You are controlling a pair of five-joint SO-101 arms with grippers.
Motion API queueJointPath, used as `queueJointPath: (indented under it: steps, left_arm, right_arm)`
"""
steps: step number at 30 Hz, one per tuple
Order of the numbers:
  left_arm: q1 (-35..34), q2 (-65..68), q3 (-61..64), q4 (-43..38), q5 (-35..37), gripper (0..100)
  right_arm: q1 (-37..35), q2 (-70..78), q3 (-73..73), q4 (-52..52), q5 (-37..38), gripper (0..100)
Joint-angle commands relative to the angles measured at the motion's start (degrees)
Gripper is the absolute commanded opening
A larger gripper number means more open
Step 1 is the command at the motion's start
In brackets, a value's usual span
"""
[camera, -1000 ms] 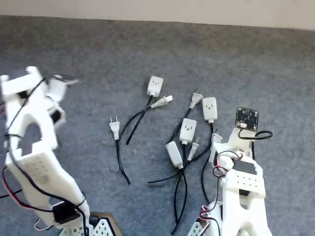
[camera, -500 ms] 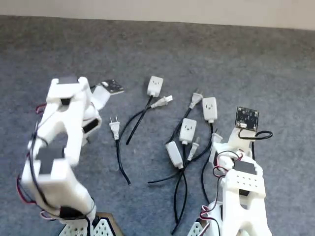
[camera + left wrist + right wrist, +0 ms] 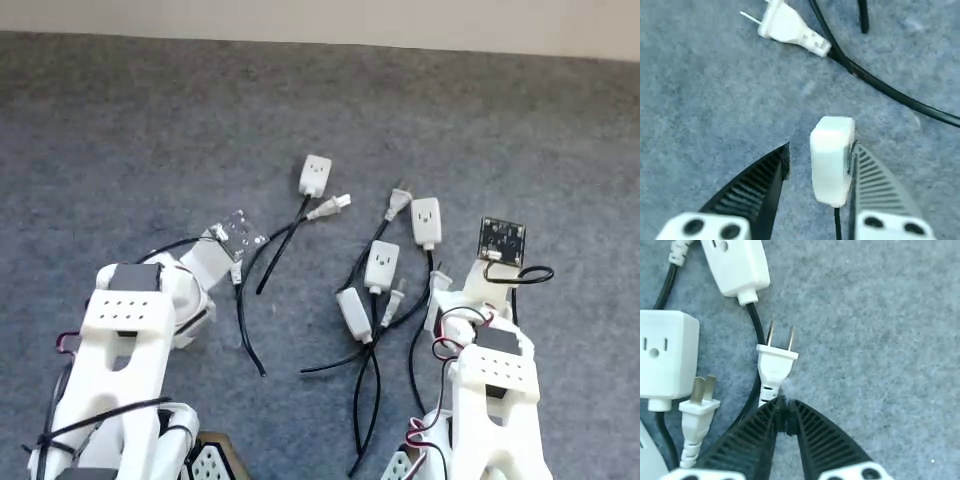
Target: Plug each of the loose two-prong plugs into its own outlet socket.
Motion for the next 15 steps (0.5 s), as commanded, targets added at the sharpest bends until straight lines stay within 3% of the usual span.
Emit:
queueJointPath:
  steps: [1, 8, 15]
  left_arm:
    - [-1.45, -1.63, -2.68, -0.44, 0.35, 24]
    - [-7.78, -1.45, -10.15, -0.35, 0.35, 24]
    - [-13.67, -1.27, -10.15, -3.6, 0.53, 23]
  right_arm:
    - [-0.48, 0.04, -0.31, -0.92, 0.62, 1.0]
    - [-0.48, 0.04, -0.31, -0.92, 0.62, 1.0]
    - [-0.48, 0.04, -0.31, -0.92, 0.62, 1.0]
